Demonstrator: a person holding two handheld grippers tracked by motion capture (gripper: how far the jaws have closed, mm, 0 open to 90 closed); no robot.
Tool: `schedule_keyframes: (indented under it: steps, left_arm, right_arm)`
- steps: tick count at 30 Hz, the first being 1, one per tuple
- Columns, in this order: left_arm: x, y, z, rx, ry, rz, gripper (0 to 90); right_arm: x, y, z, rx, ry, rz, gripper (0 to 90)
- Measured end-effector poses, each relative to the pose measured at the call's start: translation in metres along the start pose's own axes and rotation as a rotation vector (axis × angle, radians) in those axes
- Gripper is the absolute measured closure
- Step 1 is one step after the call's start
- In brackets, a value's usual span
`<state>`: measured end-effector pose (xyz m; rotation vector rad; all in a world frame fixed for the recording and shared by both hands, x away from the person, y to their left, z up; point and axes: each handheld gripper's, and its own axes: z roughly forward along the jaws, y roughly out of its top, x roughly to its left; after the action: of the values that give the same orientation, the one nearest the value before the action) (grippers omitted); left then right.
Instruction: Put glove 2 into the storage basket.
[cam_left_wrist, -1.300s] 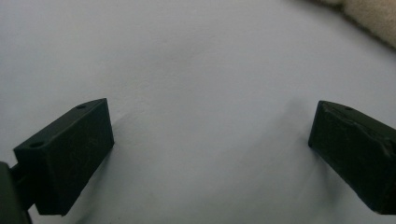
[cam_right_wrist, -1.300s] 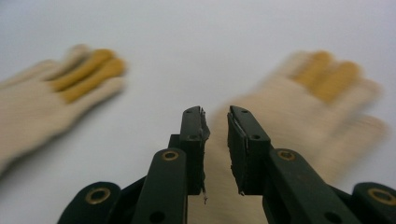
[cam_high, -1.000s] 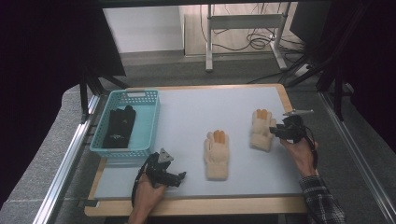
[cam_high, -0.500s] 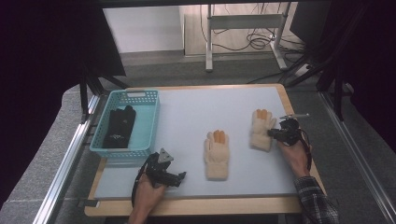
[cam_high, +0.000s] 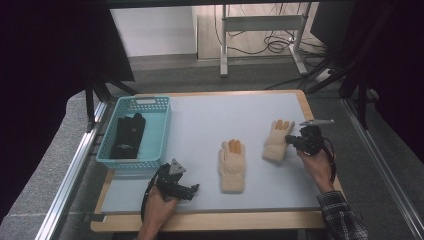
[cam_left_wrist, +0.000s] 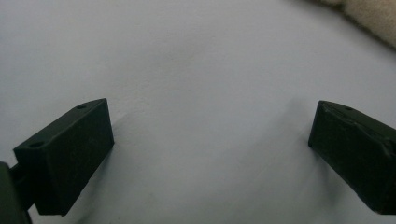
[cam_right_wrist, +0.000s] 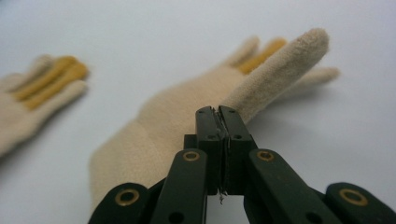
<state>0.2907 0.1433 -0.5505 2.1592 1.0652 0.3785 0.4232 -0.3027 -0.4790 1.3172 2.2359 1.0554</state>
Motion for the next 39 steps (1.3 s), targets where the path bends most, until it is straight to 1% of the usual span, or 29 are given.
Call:
schedule_keyframes:
  steps: [5,6,10,12,13,15,18,19,20,22,25,26,29,30,31,32,34,35,37,39]
  left_arm:
    - [0.000,0.000,0.000,0.000,0.000,0.000,0.2]
    - [0.000,0.000,0.000,0.000,0.000,0.000,0.2]
    - [0.000,0.000,0.000,0.000,0.000,0.000,0.2]
    - [0.000,0.000,0.000,0.000,0.000,0.000,0.1]
    - [0.000,0.000,0.000,0.000,0.001,0.002,0.2]
    - [0.000,0.000,0.000,0.000,0.000,0.002,0.1]
    - [0.000,0.000,0.000,-0.001,0.001,0.001,0.2]
    - [0.000,0.000,0.000,-0.001,0.001,0.000,0.2]
    - [0.000,0.000,0.000,-0.001,0.001,0.000,0.2]
    - [0.000,0.000,0.000,-0.002,0.001,0.000,0.2]
    - [0.000,0.000,0.000,-0.002,0.001,0.000,0.2]
    - [0.000,0.000,0.000,-0.001,0.001,0.001,0.2]
    - [0.000,0.000,0.000,-0.002,0.001,0.000,0.2]
    - [0.000,0.000,0.000,-0.002,0.001,0.001,0.2]
    - [0.000,0.000,0.000,-0.002,0.001,0.001,0.2]
    - [0.000,0.000,0.000,0.000,0.000,0.004,0.2]
    - [0.000,0.000,0.000,0.000,0.000,0.003,0.2]
    - [0.000,0.000,0.000,0.001,0.001,0.003,0.2]
    - [0.000,0.000,0.000,-0.001,0.001,0.001,0.2]
    - [0.000,0.000,0.000,-0.001,0.001,0.001,0.2]
  right_arm:
    - [0.018,0.011,-0.016,-0.028,0.026,-0.039,87.0]
    - [0.025,0.015,-0.021,-0.035,0.033,-0.053,87.0]
    - [0.042,0.021,-0.033,-0.042,0.050,-0.095,87.0]
    - [0.052,0.024,-0.038,-0.041,0.061,-0.116,87.0]
    - [0.055,0.024,-0.039,-0.042,0.066,-0.124,87.0]
    - [0.066,0.025,-0.040,-0.039,0.082,-0.150,87.0]
    - [0.083,0.025,-0.035,-0.029,0.106,-0.190,86.9]
    - [0.087,0.025,-0.032,-0.026,0.106,-0.202,86.9]
    - [0.095,0.024,-0.029,-0.015,0.108,-0.221,86.9]
    - [0.106,0.023,-0.022,0.000,0.120,-0.245,86.9]
    - [0.124,0.021,-0.011,0.024,0.154,-0.273,86.8]
    - [0.132,0.020,-0.007,0.028,0.172,-0.287,86.7]
    - [0.149,0.019,0.002,0.034,0.210,-0.310,85.7]
    - [0.157,0.019,0.007,0.038,0.232,-0.329,84.5]
    - [0.162,0.019,0.010,0.043,0.246,-0.345,82.8]
    - [0.169,0.020,0.014,0.044,0.258,-0.370,80.9]
    - [0.172,0.024,0.017,0.028,0.266,-0.388,77.0]
    - [0.171,0.025,0.017,0.023,0.266,-0.384,75.3]
    - [0.164,0.028,0.018,0.022,0.263,-0.378,71.0]
    - [0.155,0.025,0.017,0.029,0.256,-0.384,67.4]
